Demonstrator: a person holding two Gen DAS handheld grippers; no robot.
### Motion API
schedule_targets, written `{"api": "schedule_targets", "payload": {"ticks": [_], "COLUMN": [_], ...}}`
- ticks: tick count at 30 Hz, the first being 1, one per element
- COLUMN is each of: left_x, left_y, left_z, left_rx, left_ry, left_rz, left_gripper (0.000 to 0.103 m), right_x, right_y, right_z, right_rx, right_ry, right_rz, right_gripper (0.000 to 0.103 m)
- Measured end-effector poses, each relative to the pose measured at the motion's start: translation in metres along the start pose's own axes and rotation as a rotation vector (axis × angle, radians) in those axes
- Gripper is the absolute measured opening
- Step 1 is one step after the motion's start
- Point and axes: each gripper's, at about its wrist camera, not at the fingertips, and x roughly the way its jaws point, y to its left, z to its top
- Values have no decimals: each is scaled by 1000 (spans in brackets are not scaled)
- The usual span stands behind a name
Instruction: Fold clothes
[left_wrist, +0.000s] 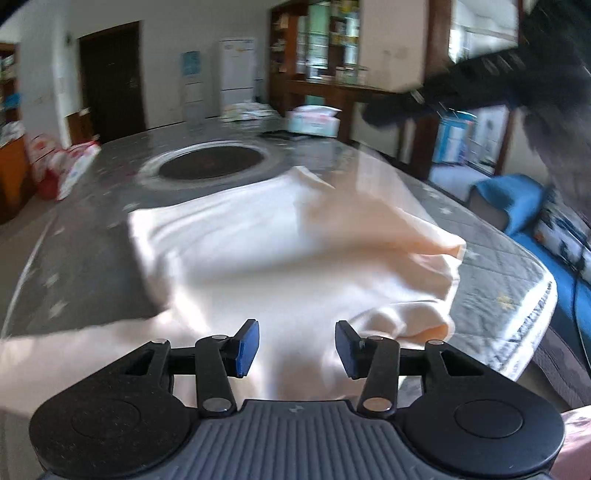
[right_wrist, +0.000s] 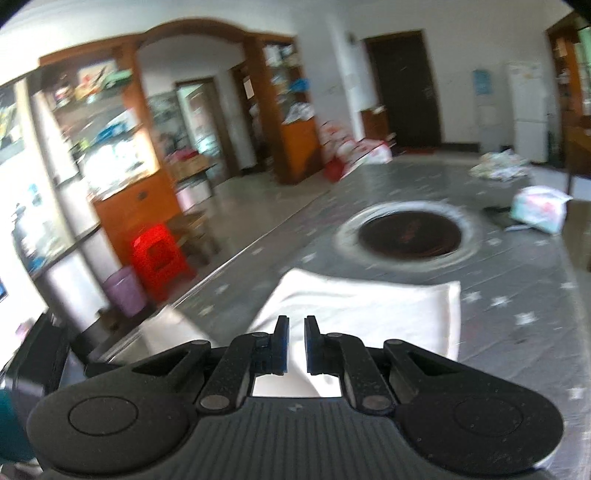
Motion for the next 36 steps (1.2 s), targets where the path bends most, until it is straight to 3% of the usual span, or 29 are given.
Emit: {"api": "schedule_targets", "payload": {"ticks": [3, 8, 18, 21, 23, 25, 30, 36], "left_x": [-7, -8, 22, 33, 40, 45, 48, 33], "left_y": [14, 19, -17, -26, -28, -29, -31, -34], "left_z": [-6, -6, 10, 11, 12, 12, 14, 39], "left_rx": [-46, -75, 28, 47, 48, 48, 46, 72], "left_ry": [-4, -7, 3, 23, 35, 46, 46, -26], "left_rz": [37, 46, -94, -105, -102, -103, -108, -86], "left_gripper": [50, 50, 48, 48, 45, 31, 10, 7], "right_x": [14, 20, -9, -18, -24, -28, -31, -28], "right_y": [23, 32, -21, -37, -47, -52, -60, -58], "right_z": [-12, -19, -49, -63, -74, -84, -103, -110], "right_rx": [-20, -43, -50, -36, -24, -23, -3, 13], "right_ry": [57, 71, 114, 139, 157, 170, 196, 180], "right_rz": [58, 63, -213, -285, -325, -361, -393, -380], "right_gripper": [7, 8, 29, 36, 40, 45, 50, 58]}}
